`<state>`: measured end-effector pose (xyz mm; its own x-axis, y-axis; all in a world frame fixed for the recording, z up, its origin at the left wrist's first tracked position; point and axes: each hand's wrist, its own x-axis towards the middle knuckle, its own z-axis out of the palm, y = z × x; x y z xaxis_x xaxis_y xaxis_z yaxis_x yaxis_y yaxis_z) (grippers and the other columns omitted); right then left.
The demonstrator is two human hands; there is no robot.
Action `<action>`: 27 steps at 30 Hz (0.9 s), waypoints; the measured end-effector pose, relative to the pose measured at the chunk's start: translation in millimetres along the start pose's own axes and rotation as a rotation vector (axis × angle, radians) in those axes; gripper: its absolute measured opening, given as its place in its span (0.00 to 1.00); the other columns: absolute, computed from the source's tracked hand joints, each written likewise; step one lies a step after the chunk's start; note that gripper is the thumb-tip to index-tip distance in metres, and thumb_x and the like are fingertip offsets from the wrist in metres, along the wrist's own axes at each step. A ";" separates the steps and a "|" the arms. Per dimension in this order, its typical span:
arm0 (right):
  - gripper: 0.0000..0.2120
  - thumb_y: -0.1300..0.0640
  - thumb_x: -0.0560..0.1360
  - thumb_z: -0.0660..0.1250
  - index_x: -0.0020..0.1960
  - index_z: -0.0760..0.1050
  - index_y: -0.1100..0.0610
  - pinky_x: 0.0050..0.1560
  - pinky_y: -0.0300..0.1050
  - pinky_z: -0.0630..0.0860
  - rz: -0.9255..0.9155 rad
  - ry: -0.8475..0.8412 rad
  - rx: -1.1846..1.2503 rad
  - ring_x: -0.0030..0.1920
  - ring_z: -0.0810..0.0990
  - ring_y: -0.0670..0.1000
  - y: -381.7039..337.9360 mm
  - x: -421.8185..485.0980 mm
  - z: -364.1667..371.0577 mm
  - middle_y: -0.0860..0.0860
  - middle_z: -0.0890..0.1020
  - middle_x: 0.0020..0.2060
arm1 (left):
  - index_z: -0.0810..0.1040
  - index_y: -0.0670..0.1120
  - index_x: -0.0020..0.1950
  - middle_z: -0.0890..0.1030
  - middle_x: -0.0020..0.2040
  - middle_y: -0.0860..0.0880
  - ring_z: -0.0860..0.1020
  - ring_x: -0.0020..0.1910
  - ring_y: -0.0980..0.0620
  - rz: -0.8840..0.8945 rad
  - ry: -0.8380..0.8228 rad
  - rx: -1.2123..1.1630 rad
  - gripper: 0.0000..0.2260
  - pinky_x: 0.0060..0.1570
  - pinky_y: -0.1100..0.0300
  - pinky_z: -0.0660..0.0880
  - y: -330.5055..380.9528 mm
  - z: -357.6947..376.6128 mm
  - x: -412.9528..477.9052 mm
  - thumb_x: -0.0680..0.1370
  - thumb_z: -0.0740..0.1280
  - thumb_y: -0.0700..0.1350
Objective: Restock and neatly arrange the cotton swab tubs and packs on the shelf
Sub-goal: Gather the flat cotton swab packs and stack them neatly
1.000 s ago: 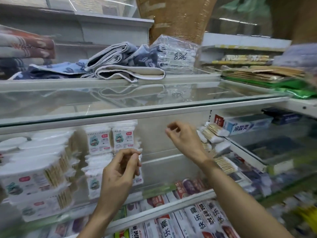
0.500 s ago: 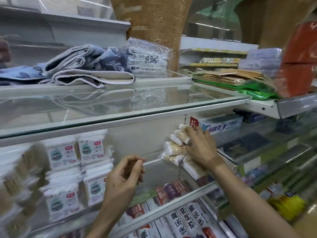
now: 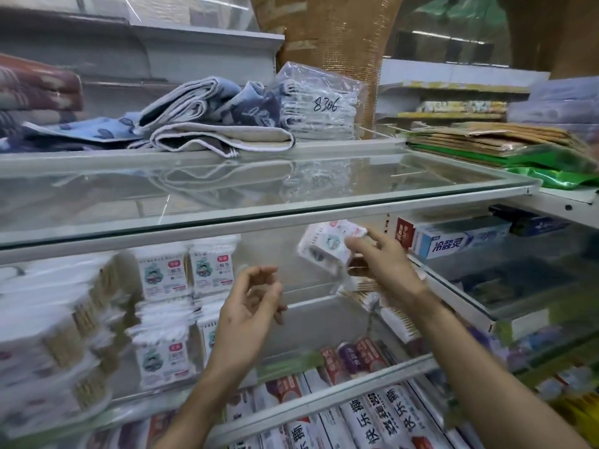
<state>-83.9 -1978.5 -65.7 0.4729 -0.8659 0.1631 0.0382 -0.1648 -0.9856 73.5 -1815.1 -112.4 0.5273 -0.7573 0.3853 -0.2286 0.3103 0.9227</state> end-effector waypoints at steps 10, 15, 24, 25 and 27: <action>0.08 0.59 0.78 0.66 0.56 0.79 0.60 0.51 0.54 0.77 0.195 -0.303 0.344 0.48 0.81 0.63 11.8 -14.3 39.8 0.68 0.82 0.54 | 0.69 0.50 0.67 0.84 0.51 0.51 0.85 0.45 0.47 -0.117 0.053 -0.079 0.17 0.42 0.58 0.82 6.3 -1.3 11.4 0.80 0.67 0.44; 0.05 0.56 0.74 0.71 0.49 0.82 0.55 0.48 0.50 0.75 0.202 -0.349 0.421 0.45 0.80 0.56 11.5 -14.1 40.3 0.59 0.84 0.47 | 0.73 0.58 0.63 0.83 0.57 0.59 0.82 0.57 0.57 -0.109 0.140 -0.027 0.13 0.56 0.57 0.78 3.9 -16.8 12.6 0.80 0.68 0.49; 0.11 0.61 0.71 0.69 0.52 0.78 0.63 0.42 0.39 0.79 0.302 -0.242 0.767 0.44 0.81 0.52 25.6 -3.4 56.7 0.58 0.83 0.46 | 0.76 0.49 0.61 0.86 0.53 0.51 0.84 0.51 0.50 -0.081 0.279 0.001 0.11 0.58 0.46 0.79 19.9 -70.3 5.4 0.79 0.68 0.47; 0.11 0.62 0.71 0.69 0.52 0.77 0.64 0.41 0.39 0.80 0.303 -0.255 0.770 0.42 0.81 0.52 27.4 -3.3 61.6 0.59 0.83 0.46 | 0.76 0.49 0.61 0.86 0.53 0.51 0.84 0.51 0.51 -0.077 0.287 0.014 0.11 0.57 0.47 0.79 20.8 -74.1 4.1 0.79 0.68 0.47; 0.14 0.64 0.72 0.69 0.57 0.75 0.66 0.42 0.40 0.82 0.278 -0.300 0.751 0.43 0.84 0.54 28.7 -3.0 71.2 0.60 0.84 0.48 | 0.76 0.49 0.63 0.85 0.54 0.50 0.84 0.53 0.50 -0.069 0.312 0.016 0.12 0.59 0.47 0.79 22.1 -80.9 1.8 0.79 0.68 0.48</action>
<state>-21.6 -1947.0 -97.7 0.7604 -0.6495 -0.0030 0.4096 0.4832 -0.7737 135.7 -1763.1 -90.5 0.7671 -0.5625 0.3086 -0.1952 0.2535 0.9474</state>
